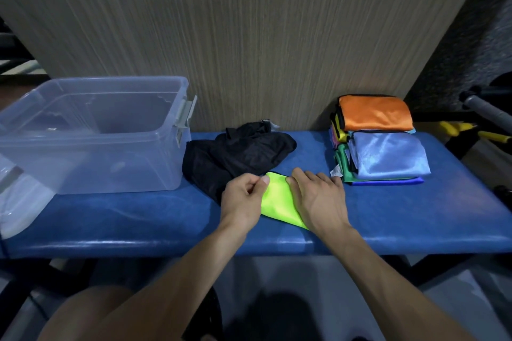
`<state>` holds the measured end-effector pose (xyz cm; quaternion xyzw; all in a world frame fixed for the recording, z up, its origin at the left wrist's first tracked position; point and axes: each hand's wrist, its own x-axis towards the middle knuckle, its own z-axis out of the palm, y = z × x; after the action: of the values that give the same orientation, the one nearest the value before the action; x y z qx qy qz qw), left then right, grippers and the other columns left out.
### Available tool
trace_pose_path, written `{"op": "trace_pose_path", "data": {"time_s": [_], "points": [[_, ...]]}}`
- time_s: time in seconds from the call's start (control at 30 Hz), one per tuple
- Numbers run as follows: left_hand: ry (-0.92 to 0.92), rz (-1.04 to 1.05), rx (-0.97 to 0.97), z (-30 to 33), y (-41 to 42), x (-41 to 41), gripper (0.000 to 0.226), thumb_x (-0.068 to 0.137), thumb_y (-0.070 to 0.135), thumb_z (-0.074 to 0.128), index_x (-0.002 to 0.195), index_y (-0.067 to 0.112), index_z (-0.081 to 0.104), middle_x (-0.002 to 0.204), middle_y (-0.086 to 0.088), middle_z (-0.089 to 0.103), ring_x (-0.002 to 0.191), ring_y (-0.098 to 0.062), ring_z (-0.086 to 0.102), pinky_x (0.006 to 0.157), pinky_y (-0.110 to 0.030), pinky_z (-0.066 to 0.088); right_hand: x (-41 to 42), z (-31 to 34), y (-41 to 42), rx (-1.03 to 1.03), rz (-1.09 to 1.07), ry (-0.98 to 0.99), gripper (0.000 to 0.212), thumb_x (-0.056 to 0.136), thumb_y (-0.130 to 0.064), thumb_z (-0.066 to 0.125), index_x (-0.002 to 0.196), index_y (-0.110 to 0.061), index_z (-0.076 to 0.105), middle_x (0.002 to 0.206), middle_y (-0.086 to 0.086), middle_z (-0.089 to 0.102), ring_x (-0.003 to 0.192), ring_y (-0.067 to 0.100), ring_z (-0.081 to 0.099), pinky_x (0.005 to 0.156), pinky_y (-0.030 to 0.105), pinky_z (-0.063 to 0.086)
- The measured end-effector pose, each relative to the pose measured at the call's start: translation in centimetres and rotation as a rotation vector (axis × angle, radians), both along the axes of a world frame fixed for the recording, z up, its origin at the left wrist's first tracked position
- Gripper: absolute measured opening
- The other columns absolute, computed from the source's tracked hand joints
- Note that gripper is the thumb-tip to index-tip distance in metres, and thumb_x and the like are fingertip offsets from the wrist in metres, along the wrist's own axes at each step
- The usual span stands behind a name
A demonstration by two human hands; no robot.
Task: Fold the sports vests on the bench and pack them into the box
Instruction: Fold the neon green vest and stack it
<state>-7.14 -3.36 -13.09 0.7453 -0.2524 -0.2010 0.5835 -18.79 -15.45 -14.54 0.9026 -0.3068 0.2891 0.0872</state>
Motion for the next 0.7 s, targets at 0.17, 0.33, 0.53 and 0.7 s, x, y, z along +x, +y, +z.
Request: {"op": "trace_pose_path", "data": {"time_s": [0.17,0.33,0.53,0.7], "points": [[-0.128,-0.060,0.111,-0.1,0.0,1.2,0.015,0.097,0.033,0.066,0.085,0.024,0.067,0.073,0.010,0.069,0.071,-0.010,0.062,0.066,-0.025,0.046,0.1,-0.1,0.0,0.015,-0.004,-0.018,0.031,0.100,-0.038,0.039,0.080,-0.018,0.050,0.060,0.001,0.055,0.058,0.032,0.053,0.064,0.039,0.038],[-0.345,-0.308,0.177,1.3,-0.8,3.0,0.007,0.102,0.037,0.057,0.104,0.036,0.063,0.062,0.009,0.051,0.057,-0.004,0.047,0.055,-0.019,0.035,0.1,-0.1,0.0,0.041,-0.004,-0.024,0.031,0.100,-0.038,0.038,0.079,-0.018,0.050,0.060,0.001,0.056,0.058,0.032,0.053,0.065,0.040,0.040],[-0.114,-0.607,0.243,2.4,-1.5,6.1,0.014,0.103,0.032,0.058,0.103,0.018,0.061,0.070,0.005,0.056,0.065,-0.009,0.051,0.063,-0.030,0.047,0.0,-0.2,-0.3,0.095,-0.003,-0.019,0.036,0.100,-0.045,0.035,0.080,-0.019,0.050,0.064,-0.002,0.058,0.062,0.028,0.056,0.065,0.039,0.038],[-0.061,-0.725,0.332,2.9,-2.3,6.6,0.014,0.103,0.032,0.059,0.100,0.018,0.061,0.071,0.005,0.052,0.064,-0.008,0.051,0.060,-0.027,0.048,0.0,-0.1,-0.3,0.115,0.007,-0.029,0.037,0.100,-0.047,0.035,0.080,-0.019,0.049,0.063,-0.002,0.057,0.062,0.028,0.056,0.065,0.040,0.039]]}}
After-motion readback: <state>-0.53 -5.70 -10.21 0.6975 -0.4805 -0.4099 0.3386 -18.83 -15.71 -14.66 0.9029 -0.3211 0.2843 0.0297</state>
